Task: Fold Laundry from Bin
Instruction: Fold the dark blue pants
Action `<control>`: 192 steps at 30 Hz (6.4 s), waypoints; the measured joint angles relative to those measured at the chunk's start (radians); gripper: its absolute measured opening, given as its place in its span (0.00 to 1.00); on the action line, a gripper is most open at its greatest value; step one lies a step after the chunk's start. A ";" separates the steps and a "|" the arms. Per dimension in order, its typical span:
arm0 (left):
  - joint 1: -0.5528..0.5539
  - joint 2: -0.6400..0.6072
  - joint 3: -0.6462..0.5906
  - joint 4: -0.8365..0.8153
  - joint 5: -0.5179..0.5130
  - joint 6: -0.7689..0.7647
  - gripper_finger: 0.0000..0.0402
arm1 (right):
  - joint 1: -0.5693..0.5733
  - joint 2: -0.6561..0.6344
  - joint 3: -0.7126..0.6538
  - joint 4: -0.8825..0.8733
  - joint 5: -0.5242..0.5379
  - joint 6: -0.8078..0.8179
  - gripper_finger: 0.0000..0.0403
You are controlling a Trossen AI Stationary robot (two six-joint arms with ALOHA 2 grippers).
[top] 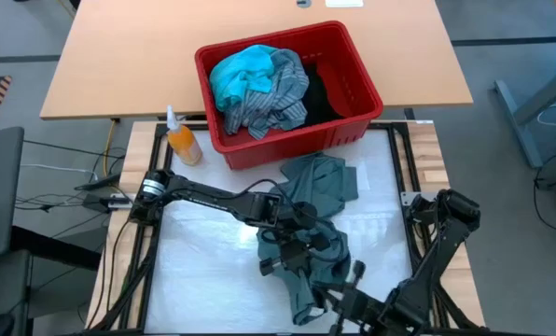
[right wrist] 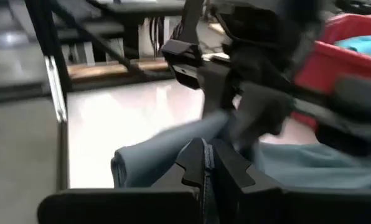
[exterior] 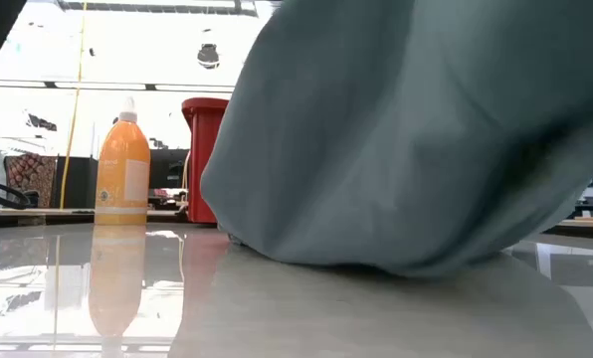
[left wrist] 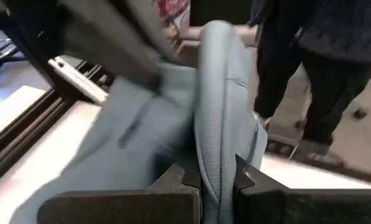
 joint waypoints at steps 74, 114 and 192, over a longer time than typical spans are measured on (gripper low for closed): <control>-0.039 0.017 -0.348 0.668 -0.157 -0.531 0.52 | 0.029 0.000 -0.374 0.571 -0.067 -0.002 0.10; -0.034 0.016 -0.337 0.577 0.047 -0.473 0.20 | -0.079 0.001 -0.352 0.741 -0.080 -0.263 0.13; 0.106 -0.854 -0.338 0.771 -0.450 -0.907 0.02 | -0.425 -0.686 -0.353 0.423 -0.599 -0.712 0.33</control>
